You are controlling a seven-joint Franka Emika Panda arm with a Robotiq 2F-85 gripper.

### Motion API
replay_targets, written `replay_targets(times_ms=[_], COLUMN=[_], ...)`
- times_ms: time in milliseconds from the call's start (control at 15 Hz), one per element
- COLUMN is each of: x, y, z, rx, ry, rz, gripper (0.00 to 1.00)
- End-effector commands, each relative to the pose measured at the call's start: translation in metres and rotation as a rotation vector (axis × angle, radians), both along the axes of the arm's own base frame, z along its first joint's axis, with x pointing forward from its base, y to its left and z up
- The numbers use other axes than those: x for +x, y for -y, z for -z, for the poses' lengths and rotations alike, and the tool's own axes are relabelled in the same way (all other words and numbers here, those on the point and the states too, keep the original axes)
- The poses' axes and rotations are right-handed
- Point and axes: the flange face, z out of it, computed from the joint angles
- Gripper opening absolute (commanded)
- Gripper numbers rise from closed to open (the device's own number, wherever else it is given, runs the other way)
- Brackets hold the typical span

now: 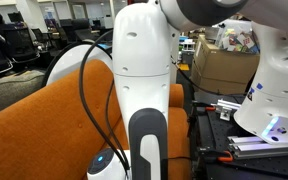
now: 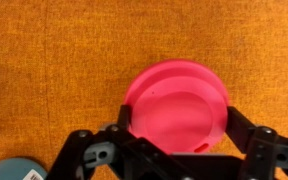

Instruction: Remove the lid of the orange cup then put on the table

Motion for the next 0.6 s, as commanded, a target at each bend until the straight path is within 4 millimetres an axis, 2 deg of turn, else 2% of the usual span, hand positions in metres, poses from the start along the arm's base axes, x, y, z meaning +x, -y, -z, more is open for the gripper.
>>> replay_targets(times_ms=[0,200,267,400,533], x=[-0.0003,-0.0013,-0.0009,0.0022,0.0074], y=[-0.0004,0.0003,0.0008,0.0016,0.0034], z=[0.0044,0.0081,0.0088,0.0085,0.0080], rx=[0.025,0.015,0.011,0.003,0.001], ry=[-0.034,-0.042,-0.041,-0.032,-0.023], rz=[0.007,0.007,0.009,0.009,0.012], gripper=[0.67,0.67,0.96,1.00,1.00])
